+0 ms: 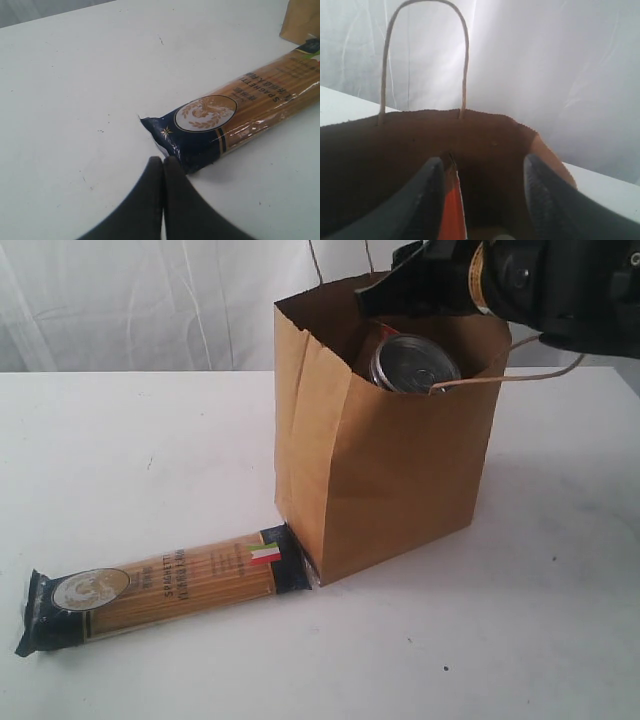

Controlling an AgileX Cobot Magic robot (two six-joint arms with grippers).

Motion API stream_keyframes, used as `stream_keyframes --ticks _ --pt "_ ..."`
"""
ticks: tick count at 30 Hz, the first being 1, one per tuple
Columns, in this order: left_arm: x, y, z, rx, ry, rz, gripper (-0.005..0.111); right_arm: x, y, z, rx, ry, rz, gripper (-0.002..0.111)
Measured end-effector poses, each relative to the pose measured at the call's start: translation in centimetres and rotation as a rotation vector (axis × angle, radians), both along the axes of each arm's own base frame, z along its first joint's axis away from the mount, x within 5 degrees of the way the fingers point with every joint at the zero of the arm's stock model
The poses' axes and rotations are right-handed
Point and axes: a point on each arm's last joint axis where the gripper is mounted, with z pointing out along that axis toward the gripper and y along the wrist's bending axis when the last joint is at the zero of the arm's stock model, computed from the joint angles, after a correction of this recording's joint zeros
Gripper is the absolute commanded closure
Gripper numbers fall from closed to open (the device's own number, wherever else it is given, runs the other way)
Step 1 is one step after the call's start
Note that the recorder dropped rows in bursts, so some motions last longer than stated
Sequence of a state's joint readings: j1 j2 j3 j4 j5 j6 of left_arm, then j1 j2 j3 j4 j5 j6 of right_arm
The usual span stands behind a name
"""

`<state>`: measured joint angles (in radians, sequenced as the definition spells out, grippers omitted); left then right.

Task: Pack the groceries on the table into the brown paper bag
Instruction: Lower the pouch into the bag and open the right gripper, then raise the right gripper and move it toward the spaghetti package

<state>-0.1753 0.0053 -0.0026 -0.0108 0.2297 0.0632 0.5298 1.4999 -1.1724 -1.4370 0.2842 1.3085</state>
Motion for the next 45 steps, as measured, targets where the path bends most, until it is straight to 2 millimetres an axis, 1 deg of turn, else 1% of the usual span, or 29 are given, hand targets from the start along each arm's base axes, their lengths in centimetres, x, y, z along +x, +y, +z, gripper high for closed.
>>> stream_keyframes --ticks 3,10,14,19,21,24,27,28,34,40,42,45 --pt "0.0 0.0 0.0 0.0 0.0 0.0 0.107 -0.5 -0.3 0.9 0.014 -0.023 0.0 0.061" --pt "0.0 0.0 0.0 0.0 0.0 0.0 0.107 -2.6 -2.0 4.3 0.026 -0.115 -0.039 0.061" --pt "0.0 0.0 0.0 0.0 0.0 0.0 0.107 -4.1 -3.5 6.3 0.034 -0.171 -0.096 0.061" --pt "0.0 0.0 0.0 0.0 0.0 0.0 0.107 -6.2 -6.0 8.5 0.049 -0.226 -0.235 0.061" --pt "0.0 0.0 0.0 0.0 0.0 0.0 0.107 -7.2 -6.8 9.3 0.023 -0.248 -0.258 0.061" --pt "0.0 0.0 0.0 0.0 0.0 0.0 0.107 -8.7 -7.6 10.3 -0.06 -0.267 -0.234 0.067" --pt "0.0 0.0 0.0 0.0 0.0 0.0 0.107 -10.0 -7.9 10.9 -0.176 -0.274 -0.163 0.076" --pt "0.0 0.0 0.0 0.0 0.0 0.0 0.107 -10.5 -7.9 11.0 -0.195 -0.268 -0.137 0.077" --pt "0.0 0.0 0.0 0.0 0.0 0.0 0.107 -12.3 -7.5 11.1 -0.351 -0.248 0.056 0.077" --pt "0.0 0.0 0.0 0.0 0.0 0.0 0.107 -13.1 -6.1 11.1 -0.344 -0.272 0.24 0.077" --pt "0.0 0.0 0.0 0.0 0.0 0.0 0.107 -13.3 -5.8 11.2 -0.322 -0.282 0.275 0.08" --pt "0.0 0.0 0.0 0.0 0.0 0.0 0.107 -13.6 -5.2 11.3 -0.338 -0.306 0.327 0.086"
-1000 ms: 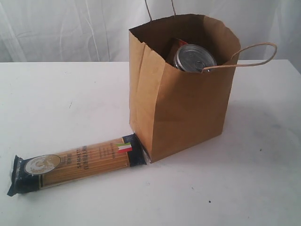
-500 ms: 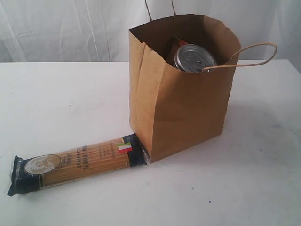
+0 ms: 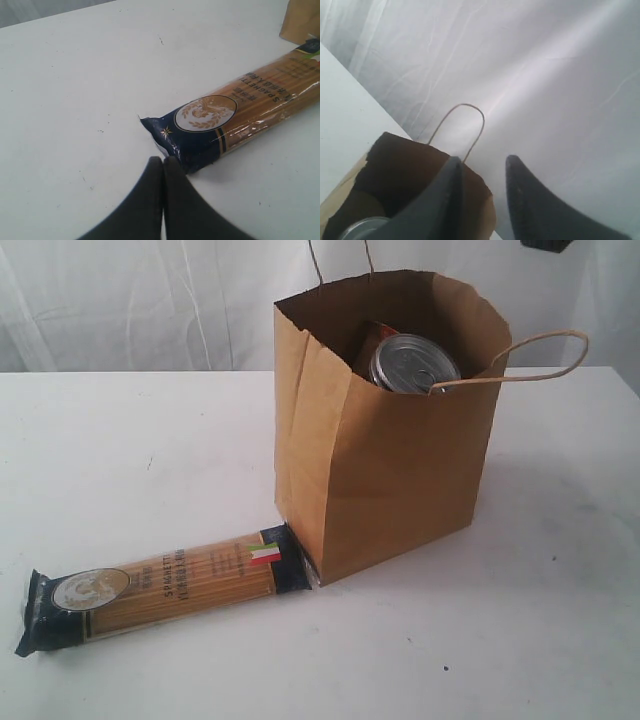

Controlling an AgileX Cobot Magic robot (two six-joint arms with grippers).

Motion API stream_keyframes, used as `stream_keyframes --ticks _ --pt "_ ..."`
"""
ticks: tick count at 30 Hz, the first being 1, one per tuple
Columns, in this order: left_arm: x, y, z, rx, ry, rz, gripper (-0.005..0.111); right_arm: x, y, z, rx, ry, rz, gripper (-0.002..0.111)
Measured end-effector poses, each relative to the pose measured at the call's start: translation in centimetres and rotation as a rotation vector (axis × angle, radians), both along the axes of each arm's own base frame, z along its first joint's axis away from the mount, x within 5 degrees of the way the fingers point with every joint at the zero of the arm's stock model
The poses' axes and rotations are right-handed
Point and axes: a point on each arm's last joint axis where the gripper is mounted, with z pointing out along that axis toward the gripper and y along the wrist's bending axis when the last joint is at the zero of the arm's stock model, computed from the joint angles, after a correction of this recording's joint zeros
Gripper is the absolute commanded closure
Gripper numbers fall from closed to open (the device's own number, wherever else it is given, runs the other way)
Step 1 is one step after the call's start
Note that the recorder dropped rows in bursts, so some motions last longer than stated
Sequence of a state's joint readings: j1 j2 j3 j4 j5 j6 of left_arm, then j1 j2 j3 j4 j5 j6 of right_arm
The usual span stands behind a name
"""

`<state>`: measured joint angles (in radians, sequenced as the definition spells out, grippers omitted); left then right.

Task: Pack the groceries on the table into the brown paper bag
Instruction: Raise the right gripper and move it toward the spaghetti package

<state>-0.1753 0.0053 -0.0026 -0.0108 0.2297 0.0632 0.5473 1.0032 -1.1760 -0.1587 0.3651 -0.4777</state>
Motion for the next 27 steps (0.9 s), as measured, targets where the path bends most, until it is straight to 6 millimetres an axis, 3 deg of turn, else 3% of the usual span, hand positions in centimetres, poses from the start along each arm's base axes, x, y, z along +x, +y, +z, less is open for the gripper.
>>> stream_keyframes --ticks 11,23,27 --pt "0.0 0.0 0.0 0.0 0.0 0.0 0.107 -2.7 3.5 0.5 -0.189 -0.07 0.31 0.091" --pt "0.0 0.0 0.0 0.0 0.0 0.0 0.107 -3.1 9.8 -3.2 -0.414 0.243 0.707 0.091" --pt "0.0 0.0 0.0 0.0 0.0 0.0 0.107 -2.5 11.7 -4.0 -0.451 0.302 0.759 0.083"
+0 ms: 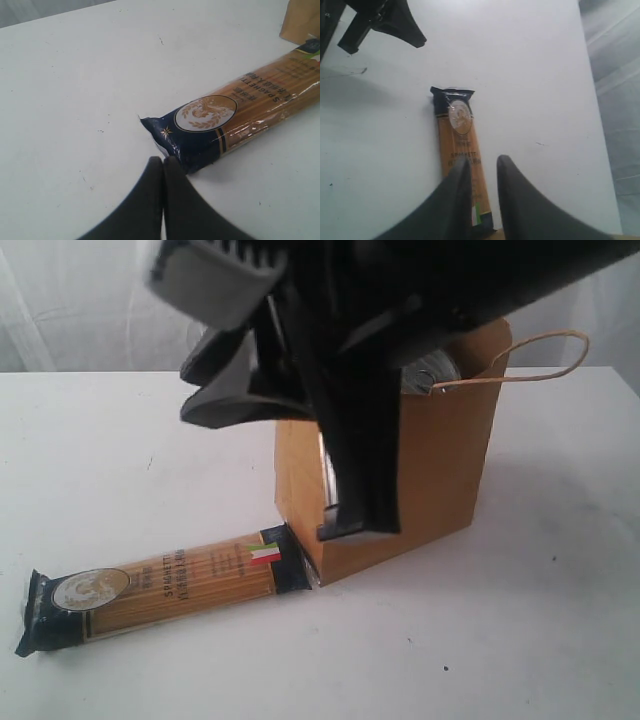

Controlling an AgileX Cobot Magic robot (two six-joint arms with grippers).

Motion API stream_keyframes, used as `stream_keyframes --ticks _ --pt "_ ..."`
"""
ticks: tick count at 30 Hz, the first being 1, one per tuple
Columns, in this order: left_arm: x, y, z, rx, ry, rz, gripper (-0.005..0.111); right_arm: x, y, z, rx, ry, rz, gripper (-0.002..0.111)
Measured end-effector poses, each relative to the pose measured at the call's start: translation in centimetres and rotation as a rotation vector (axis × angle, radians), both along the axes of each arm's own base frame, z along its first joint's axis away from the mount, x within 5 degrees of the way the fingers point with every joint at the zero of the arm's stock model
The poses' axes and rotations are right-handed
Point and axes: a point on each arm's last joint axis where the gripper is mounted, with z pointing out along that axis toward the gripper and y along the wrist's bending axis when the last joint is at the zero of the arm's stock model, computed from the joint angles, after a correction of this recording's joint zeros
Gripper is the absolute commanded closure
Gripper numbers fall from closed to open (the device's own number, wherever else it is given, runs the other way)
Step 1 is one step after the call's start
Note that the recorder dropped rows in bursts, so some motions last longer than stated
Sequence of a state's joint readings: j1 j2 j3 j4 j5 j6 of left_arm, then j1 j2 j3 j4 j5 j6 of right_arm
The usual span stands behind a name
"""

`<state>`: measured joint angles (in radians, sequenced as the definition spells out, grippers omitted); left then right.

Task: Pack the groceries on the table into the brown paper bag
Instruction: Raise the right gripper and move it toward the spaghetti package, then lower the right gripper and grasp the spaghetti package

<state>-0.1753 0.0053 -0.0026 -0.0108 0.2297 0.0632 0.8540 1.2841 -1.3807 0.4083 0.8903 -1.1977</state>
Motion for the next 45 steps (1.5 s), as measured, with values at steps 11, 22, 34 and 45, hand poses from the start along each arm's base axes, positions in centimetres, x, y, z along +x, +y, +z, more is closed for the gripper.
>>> stream_keyframes --ticks 11,22,34,45 --pt "0.0 0.0 0.0 0.0 0.0 0.0 0.107 1.9 4.6 -2.6 -0.067 0.092 0.055 0.058" --pt "0.0 0.0 0.0 0.0 0.0 0.0 0.107 4.9 8.3 -8.1 -0.141 0.189 0.015 0.038" --pt "0.0 0.0 0.0 0.0 0.0 0.0 0.107 8.3 13.2 -16.2 -0.226 0.264 -0.005 0.038" --pt "0.0 0.0 0.0 0.0 0.0 0.0 0.107 11.9 15.8 -24.3 -0.319 0.327 -0.046 0.038"
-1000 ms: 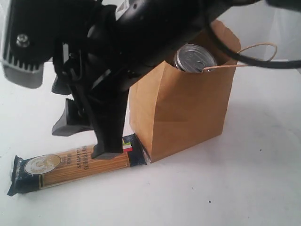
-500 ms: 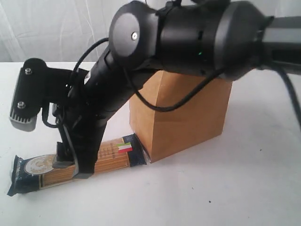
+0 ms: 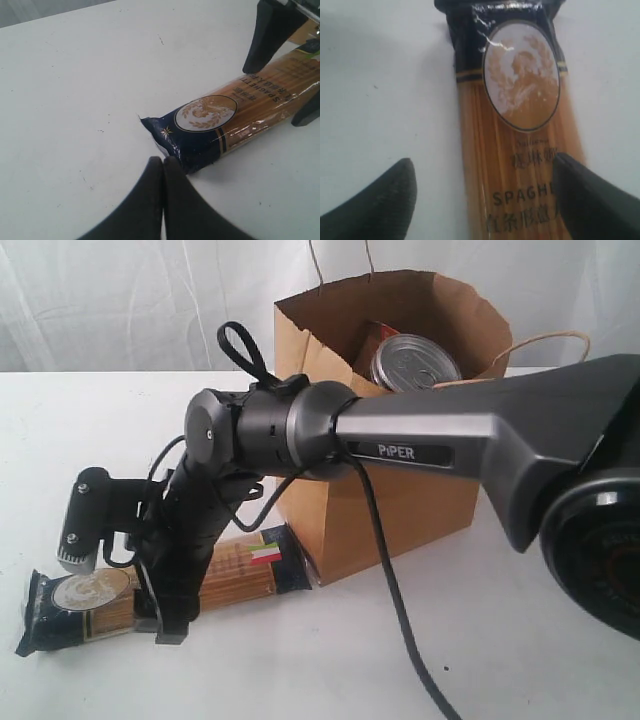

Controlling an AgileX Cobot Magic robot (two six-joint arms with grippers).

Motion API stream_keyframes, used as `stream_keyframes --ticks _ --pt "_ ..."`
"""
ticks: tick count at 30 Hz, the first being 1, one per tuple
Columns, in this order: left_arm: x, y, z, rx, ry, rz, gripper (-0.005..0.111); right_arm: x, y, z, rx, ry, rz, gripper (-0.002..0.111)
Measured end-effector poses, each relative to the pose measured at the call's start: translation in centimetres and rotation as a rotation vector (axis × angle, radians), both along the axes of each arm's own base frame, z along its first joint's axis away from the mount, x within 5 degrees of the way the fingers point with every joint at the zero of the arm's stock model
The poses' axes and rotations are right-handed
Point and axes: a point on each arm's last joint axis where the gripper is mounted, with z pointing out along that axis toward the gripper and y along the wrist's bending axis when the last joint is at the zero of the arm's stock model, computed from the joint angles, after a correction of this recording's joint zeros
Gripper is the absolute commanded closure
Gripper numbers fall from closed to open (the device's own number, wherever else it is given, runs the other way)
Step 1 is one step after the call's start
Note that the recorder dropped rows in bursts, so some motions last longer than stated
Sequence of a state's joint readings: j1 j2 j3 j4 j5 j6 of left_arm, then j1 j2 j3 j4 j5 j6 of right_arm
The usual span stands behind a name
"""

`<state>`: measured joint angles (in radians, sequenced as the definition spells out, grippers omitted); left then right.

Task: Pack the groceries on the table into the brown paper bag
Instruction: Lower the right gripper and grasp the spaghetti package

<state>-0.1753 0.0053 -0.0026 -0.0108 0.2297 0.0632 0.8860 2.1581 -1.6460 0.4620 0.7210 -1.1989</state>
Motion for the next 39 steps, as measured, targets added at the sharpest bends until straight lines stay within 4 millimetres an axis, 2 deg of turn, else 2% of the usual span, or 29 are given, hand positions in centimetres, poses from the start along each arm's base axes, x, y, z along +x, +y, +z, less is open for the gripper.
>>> stream_keyframes --ticks 3,9,15,19,22,28,32,34,39 --pt "0.0 0.0 0.0 0.0 0.0 0.0 0.107 1.3 -0.7 -1.2 -0.026 -0.01 -0.022 0.037" --pt "0.0 0.0 0.0 0.0 0.0 0.0 0.107 3.0 -1.4 -1.7 -0.011 -0.042 -0.071 0.037" --pt "0.0 0.0 0.0 0.0 0.0 0.0 0.107 3.8 -1.8 -3.4 -0.029 -0.017 -0.099 0.037" --pt "0.0 0.0 0.0 0.0 0.0 0.0 0.107 3.6 -1.8 -4.1 -0.045 0.037 -0.13 0.039" --pt "0.0 0.0 0.0 0.0 0.0 0.0 0.107 3.3 -1.8 -4.1 -0.056 0.093 -0.157 0.049" --pt "0.0 0.0 0.0 0.0 0.0 0.0 0.107 2.2 -2.3 -3.7 -0.121 0.255 -0.221 0.087" --pt "0.0 0.0 0.0 0.0 0.0 0.0 0.107 0.8 -2.6 -3.5 -0.199 0.379 -0.245 0.104" --pt "0.0 0.0 0.0 0.0 0.0 0.0 0.107 -0.1 -2.8 -3.4 -0.257 0.447 -0.245 0.108" --pt "0.0 0.0 0.0 0.0 0.0 0.0 0.107 -1.6 -3.6 -3.2 -0.341 0.546 -0.287 0.108"
